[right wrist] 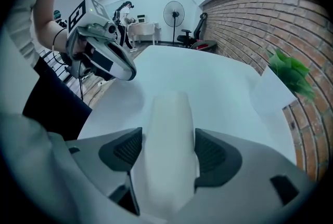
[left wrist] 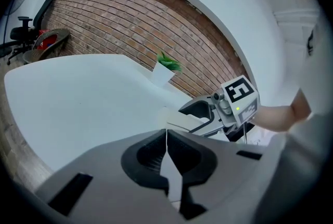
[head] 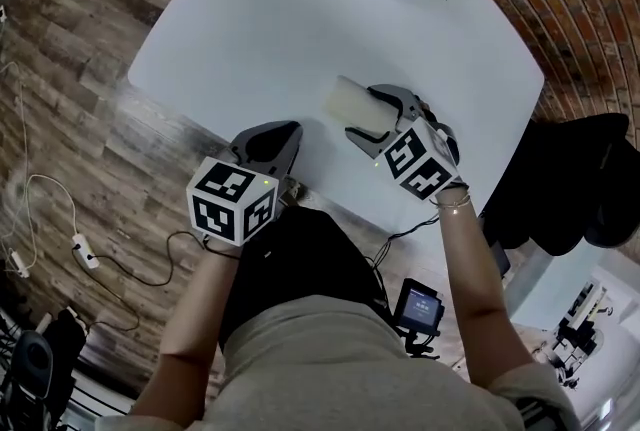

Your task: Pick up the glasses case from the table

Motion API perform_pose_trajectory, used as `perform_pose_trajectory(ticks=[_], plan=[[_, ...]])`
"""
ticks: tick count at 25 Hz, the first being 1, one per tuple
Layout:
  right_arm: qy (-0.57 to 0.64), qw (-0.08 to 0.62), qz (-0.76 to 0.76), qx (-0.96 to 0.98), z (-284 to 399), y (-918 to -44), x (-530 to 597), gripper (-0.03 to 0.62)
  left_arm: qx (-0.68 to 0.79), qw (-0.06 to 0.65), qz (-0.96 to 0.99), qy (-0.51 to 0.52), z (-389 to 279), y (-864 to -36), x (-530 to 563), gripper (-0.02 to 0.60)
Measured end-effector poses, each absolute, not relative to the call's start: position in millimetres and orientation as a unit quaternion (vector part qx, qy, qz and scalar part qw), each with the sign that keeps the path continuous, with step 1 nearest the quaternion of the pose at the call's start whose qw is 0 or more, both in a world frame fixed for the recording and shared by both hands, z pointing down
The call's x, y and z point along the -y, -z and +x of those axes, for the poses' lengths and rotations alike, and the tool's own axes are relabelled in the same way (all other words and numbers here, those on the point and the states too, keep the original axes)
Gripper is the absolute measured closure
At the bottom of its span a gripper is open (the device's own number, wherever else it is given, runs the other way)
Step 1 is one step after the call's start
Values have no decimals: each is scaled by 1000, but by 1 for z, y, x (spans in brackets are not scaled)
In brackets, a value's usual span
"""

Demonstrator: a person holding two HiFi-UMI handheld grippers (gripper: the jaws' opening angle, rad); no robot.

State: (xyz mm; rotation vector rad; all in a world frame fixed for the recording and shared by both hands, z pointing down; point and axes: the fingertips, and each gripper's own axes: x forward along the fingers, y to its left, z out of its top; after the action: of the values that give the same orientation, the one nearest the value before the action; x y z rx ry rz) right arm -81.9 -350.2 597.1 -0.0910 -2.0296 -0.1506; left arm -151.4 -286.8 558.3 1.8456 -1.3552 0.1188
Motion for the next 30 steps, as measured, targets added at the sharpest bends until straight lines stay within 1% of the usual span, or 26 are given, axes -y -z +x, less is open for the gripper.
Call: perform_pose_trajectory(ticks=[6,13,19,23,24,26,28,30], plan=[[62,515,-57,853,-83,-598,350,291,524,411,745,-51,-151,-559,291,572],[49,508,-25,860,-83,-597,352,309,507,438,742,-18,-149,-555,297,571],[31,477,11,878,-82,-590,351,310,498,433,751,-28,-144,-554,301,571],[43,450,16,892,-81,-579,347,310,476,456,752,3,-137,-549,307,561],[43,442,18,896,-81,-575,346,310,466,466,752,14,-135,-548,309,538],[42,428,19,903,-81,-569,343,310,450,481,752,28,-129,-544,314,430],[46,420,18,906,-80,-563,341,310,437,487,755,38,-124,-539,319,379],[51,415,19,908,-79,-557,336,310,421,486,765,36,-115,-535,323,349]])
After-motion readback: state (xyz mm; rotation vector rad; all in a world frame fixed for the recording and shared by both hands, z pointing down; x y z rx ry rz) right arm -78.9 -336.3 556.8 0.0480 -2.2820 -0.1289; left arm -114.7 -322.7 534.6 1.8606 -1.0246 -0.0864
